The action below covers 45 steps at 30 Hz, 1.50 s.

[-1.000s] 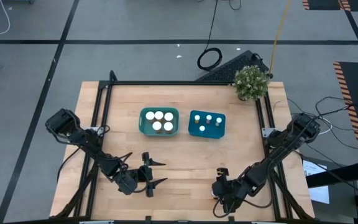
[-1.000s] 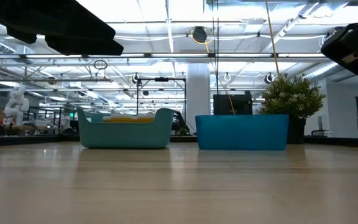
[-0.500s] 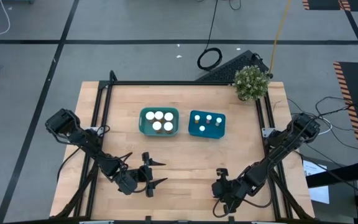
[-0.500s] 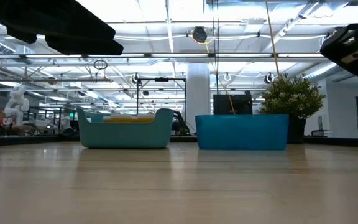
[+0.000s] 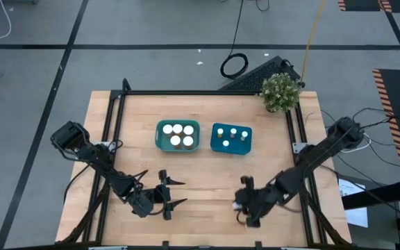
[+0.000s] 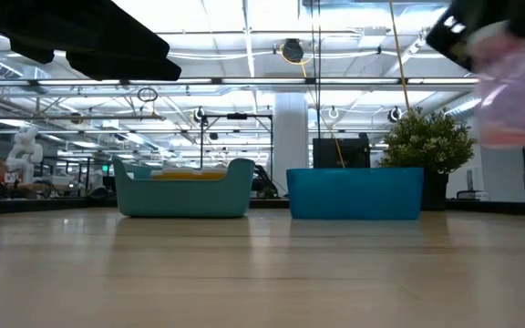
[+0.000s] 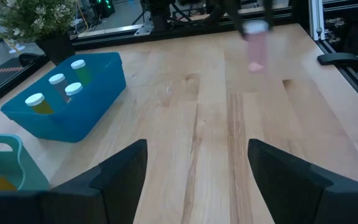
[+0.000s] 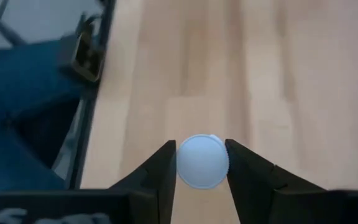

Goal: Pick and place medicine bottles into bin by pill shape (circle, oval)
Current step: Put the small pink tablet bottle into the blue bin

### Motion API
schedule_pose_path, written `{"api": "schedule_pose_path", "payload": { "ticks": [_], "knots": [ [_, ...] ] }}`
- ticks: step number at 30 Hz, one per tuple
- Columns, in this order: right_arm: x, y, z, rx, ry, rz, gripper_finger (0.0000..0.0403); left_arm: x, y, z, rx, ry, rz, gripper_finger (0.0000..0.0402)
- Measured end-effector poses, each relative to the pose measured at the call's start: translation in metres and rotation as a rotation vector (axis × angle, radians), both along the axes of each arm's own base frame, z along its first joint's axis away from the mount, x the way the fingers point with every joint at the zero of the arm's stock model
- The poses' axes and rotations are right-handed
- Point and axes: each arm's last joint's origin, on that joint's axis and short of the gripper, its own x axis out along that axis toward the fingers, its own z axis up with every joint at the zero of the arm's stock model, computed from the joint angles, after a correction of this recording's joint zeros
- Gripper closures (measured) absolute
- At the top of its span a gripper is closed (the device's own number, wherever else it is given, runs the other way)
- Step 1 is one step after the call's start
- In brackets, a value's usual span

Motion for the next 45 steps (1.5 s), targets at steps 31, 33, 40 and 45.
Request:
{"api": "schedule_pose_path", "payload": {
  "ticks": [31, 33, 40, 45],
  "knots": [
    [0.004, -0.216, 0.049, -0.126, 0.052, -0.428, 0.0282, 0.001, -0.001, 0.002, -0.039, -0.021, 0.0, 0.0124],
    [0.003, -0.216, 0.045, -0.121, 0.066, -0.436, 0.0282, 0.001, -0.001, 0.003, -0.043, -0.025, 0.0, 0.0124],
    [-0.001, -0.216, 0.031, -0.127, 0.092, -0.476, 0.0282, 0.002, -0.001, 0.004, -0.05, -0.038, -0.001, 0.0124],
    [-0.003, -0.216, 0.017, -0.126, 0.084, -0.479, 0.0282, 0.002, -0.001, 0.004, -0.05, -0.038, 0.001, 0.0124]
  ]
}}
